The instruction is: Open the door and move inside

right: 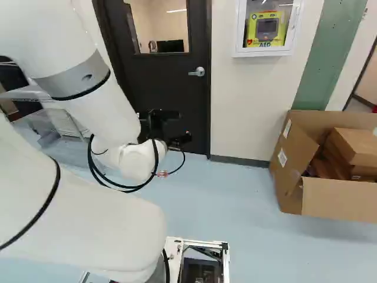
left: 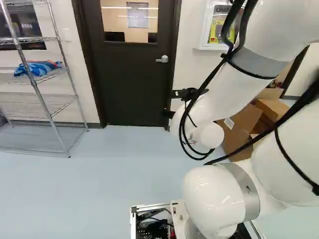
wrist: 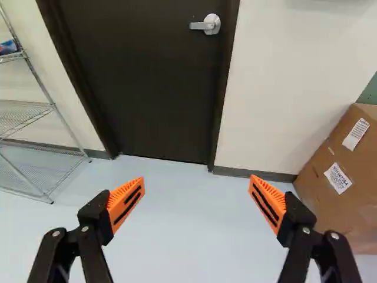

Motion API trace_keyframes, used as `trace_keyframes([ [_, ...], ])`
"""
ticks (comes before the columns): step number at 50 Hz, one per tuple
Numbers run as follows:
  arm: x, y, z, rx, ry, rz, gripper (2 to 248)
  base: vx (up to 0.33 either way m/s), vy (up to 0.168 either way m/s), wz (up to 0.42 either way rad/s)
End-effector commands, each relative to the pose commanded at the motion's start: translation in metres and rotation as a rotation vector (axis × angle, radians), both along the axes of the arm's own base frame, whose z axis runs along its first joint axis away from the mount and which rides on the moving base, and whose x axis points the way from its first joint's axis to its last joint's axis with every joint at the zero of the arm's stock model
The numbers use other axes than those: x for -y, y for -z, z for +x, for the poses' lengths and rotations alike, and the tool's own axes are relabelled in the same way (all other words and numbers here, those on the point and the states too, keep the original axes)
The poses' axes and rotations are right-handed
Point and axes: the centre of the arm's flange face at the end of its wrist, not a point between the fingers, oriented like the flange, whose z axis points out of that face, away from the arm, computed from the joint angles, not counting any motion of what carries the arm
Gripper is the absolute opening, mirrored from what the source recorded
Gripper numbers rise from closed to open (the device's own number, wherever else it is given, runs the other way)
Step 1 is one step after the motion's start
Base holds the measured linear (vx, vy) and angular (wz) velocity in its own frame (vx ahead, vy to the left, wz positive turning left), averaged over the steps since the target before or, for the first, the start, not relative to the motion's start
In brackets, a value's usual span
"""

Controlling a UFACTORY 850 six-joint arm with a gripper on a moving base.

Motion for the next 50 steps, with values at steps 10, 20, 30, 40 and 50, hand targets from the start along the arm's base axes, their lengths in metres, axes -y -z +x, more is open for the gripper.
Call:
trace_keyframes([
  [10,0.0,0.0,0.0,0.0,0.0,0.0,247,0.163,0.061,-0.186],
  [20,0.0,0.0,0.0,0.0,0.0,0.0,247,0.155,0.079,-0.043],
  [30,0.0,0.0,0.0,0.0,0.0,0.0,247,0.16,0.081,-0.032],
  [40,0.0,0.0,0.0,0.0,0.0,0.0,247,0.151,0.06,-0.019],
  [50,0.0,0.0,0.0,0.0,0.0,0.0,247,0.157,0.058,-0.015],
])
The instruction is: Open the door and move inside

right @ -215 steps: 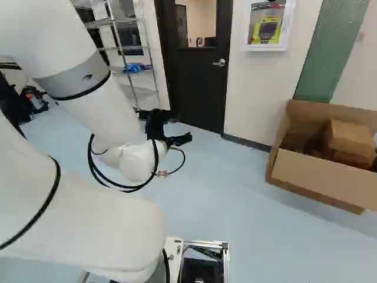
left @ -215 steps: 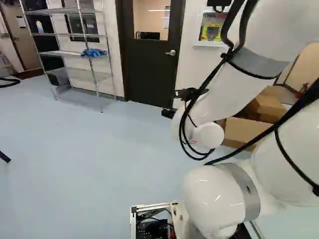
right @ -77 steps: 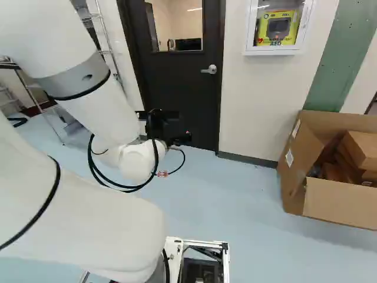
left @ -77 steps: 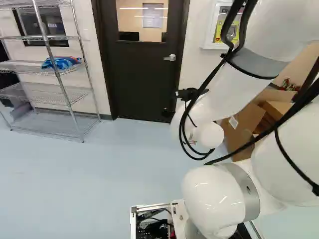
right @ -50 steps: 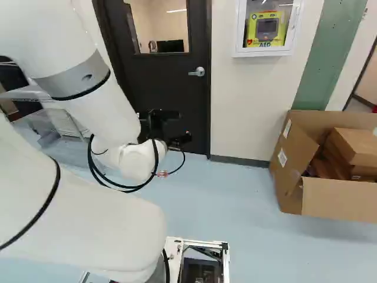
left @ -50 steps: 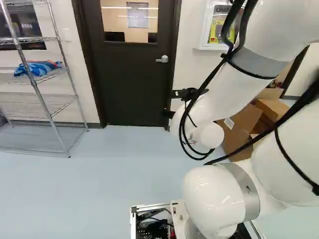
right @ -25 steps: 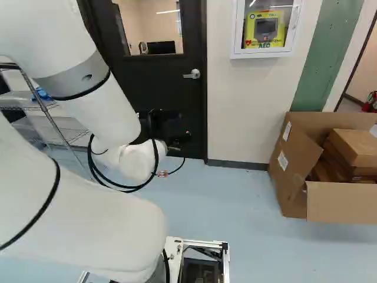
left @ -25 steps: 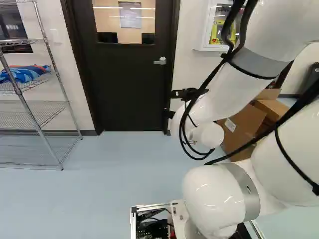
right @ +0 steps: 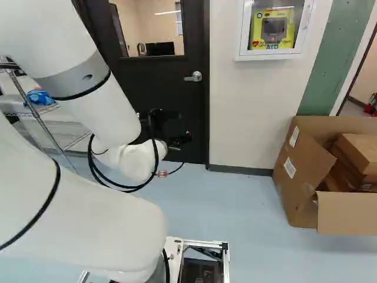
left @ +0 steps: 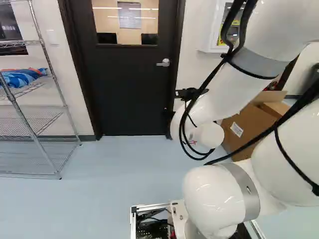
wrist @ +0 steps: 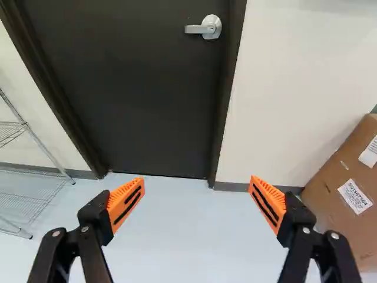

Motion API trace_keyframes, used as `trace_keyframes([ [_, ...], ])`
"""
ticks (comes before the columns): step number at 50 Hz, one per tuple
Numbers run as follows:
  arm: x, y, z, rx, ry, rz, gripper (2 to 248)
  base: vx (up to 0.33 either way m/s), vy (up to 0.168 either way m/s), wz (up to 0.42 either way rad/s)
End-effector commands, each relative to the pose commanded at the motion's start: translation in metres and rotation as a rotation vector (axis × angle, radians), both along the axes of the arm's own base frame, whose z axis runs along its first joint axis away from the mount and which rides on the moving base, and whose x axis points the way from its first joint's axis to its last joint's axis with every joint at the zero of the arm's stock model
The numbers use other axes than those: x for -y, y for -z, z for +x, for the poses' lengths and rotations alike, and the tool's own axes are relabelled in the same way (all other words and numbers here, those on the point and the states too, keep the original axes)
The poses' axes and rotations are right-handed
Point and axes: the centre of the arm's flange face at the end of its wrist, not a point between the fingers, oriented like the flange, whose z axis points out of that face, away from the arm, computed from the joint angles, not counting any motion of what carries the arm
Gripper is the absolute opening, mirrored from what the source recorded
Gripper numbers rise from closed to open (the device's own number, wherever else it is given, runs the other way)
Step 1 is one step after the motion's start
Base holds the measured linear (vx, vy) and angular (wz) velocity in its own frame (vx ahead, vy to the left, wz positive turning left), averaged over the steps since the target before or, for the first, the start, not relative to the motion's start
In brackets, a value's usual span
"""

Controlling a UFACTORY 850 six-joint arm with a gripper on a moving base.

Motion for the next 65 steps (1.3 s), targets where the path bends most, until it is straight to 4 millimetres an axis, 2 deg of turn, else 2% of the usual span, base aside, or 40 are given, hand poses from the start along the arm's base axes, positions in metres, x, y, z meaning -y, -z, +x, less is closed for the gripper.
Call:
trace_keyframes([
  [49,0.0,0.0,0.0,0.0,0.0,0.0,247,0.171,0.058,-0.018],
  [65,0.0,0.0,0.0,0.0,0.0,0.0,247,0.17,0.012,-0.008],
])
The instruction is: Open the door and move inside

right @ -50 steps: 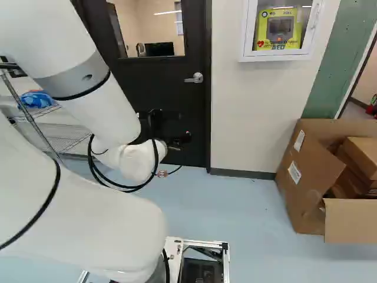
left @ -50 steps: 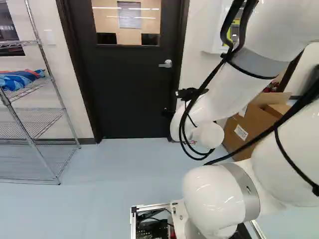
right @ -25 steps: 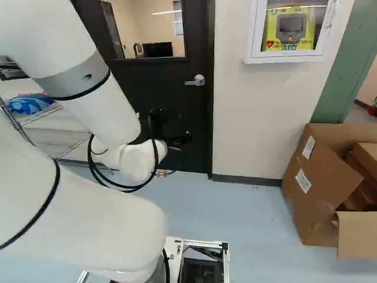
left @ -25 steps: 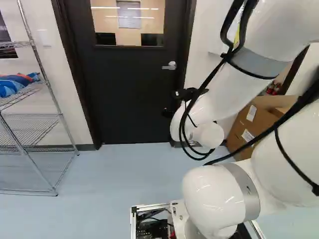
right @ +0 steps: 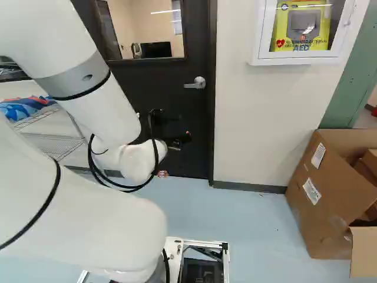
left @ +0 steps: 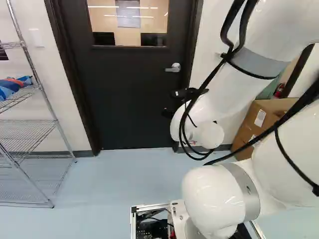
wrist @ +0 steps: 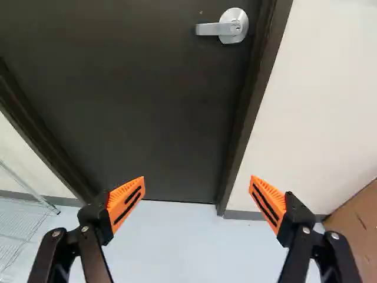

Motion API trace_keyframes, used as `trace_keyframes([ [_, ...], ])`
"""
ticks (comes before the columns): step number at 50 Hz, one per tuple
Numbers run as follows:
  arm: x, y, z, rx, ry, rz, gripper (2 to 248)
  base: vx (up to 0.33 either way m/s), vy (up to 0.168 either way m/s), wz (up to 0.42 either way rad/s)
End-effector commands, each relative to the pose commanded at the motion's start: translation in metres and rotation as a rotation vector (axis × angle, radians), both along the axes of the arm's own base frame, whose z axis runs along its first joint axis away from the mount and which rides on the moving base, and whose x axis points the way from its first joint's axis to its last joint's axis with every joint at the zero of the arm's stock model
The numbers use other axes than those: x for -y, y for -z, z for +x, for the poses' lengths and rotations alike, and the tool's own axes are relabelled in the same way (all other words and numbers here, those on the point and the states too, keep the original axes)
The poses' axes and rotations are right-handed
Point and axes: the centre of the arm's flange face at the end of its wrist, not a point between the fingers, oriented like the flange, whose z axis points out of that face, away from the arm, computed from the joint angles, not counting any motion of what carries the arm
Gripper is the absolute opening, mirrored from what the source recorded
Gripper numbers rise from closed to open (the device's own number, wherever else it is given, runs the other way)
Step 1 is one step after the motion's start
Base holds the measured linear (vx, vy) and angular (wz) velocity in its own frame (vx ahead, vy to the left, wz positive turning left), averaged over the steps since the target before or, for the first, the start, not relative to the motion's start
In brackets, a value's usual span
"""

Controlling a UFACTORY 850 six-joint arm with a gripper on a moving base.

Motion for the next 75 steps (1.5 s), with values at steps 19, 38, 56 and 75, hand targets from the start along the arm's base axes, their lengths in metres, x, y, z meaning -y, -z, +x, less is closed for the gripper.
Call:
trace_keyframes([
  [19,0.0,0.0,0.0,0.0,0.0,0.0,247,0.187,0.027,-0.018],
  [38,0.0,0.0,0.0,0.0,0.0,0.0,247,0.176,0.047,-0.023],
  [56,0.0,0.0,0.0,0.0,0.0,0.0,247,0.093,0.037,-0.018],
  [75,0.0,-0.004,0.0046,0.01,0.0,0.0,247,-0.001,0.0,0.0],
])
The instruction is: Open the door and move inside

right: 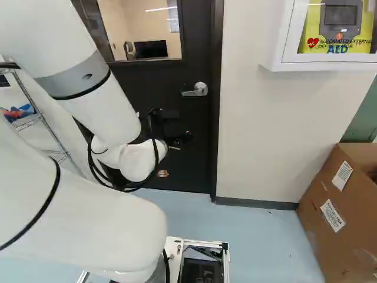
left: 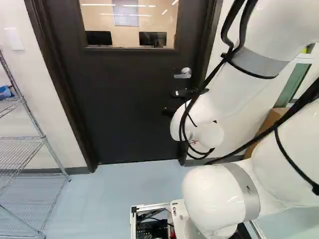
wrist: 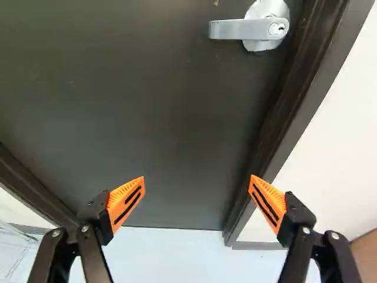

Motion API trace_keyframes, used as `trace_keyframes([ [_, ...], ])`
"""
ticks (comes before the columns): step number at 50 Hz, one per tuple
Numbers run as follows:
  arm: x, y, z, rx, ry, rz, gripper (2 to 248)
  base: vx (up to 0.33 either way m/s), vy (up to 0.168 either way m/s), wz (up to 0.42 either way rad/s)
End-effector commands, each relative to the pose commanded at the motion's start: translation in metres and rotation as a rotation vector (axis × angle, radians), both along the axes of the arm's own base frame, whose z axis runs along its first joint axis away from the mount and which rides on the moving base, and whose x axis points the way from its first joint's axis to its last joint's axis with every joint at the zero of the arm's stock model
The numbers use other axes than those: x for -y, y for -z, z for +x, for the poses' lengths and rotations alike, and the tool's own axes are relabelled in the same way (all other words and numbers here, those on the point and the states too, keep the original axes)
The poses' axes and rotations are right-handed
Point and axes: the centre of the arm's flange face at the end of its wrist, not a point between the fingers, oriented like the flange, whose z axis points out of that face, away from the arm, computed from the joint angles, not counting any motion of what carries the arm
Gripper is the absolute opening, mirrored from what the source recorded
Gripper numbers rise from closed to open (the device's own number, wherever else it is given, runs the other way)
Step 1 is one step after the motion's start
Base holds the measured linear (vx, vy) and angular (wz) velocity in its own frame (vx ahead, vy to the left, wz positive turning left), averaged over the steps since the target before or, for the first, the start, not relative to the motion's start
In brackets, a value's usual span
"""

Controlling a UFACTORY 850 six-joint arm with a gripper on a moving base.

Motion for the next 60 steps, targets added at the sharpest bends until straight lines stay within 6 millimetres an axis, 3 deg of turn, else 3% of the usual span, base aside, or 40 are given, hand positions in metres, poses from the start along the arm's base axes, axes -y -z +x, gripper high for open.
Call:
trace_keyframes([
  [20,0.0,-0.021,0.029,0.045,-0.001,0.0,247,0.0,0.0,0.0],
  [60,-0.004,-0.062,0.06,0.144,-0.011,0.001,247,0.0,0.0,0.0],
])
